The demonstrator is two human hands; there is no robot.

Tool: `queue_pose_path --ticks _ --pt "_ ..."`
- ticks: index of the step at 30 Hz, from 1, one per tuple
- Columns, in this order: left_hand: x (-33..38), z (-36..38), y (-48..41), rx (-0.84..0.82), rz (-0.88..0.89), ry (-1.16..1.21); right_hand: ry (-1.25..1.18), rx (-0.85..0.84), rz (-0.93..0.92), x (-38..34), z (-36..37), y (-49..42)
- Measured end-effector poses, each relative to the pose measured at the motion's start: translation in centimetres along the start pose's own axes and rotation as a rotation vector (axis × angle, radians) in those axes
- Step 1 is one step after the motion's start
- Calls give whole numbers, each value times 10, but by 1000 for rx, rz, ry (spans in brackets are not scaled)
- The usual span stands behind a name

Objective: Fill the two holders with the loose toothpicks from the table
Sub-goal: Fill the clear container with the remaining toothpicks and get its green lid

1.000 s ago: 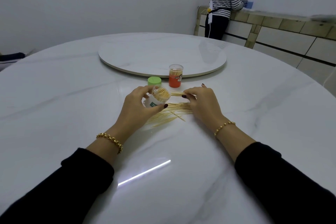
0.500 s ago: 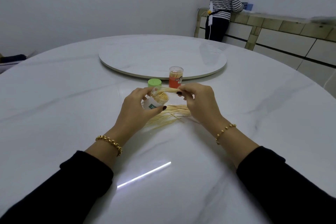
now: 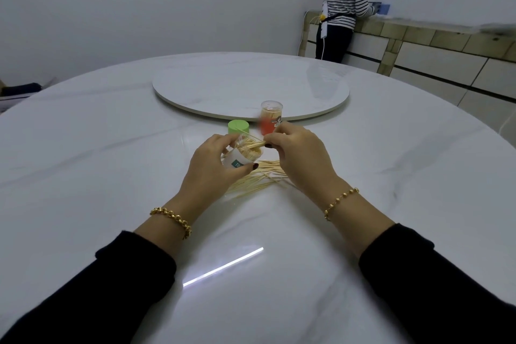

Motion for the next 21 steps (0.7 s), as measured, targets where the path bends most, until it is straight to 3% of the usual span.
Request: queue_pose_path --ticks 11,16,21 --pt "-1 4 -1 13 -12 -7 -74 12 -60 -17 11 0" --pt "-3 4 -2 19 -9 0 -138 -61 -73 -26 17 1" --pt "-4 4 -2 16 -16 1 -624 -178 187 -25 17 3"
Point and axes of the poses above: each hand's wrist, its own y-axis away from the middle knuckle, its own z-axis out of the palm, x = y × z, the point moved 3 cm from there along -y, towards the middle knuckle, and after that the axes turned 3 degrees about -y, right-handed, at the moved point
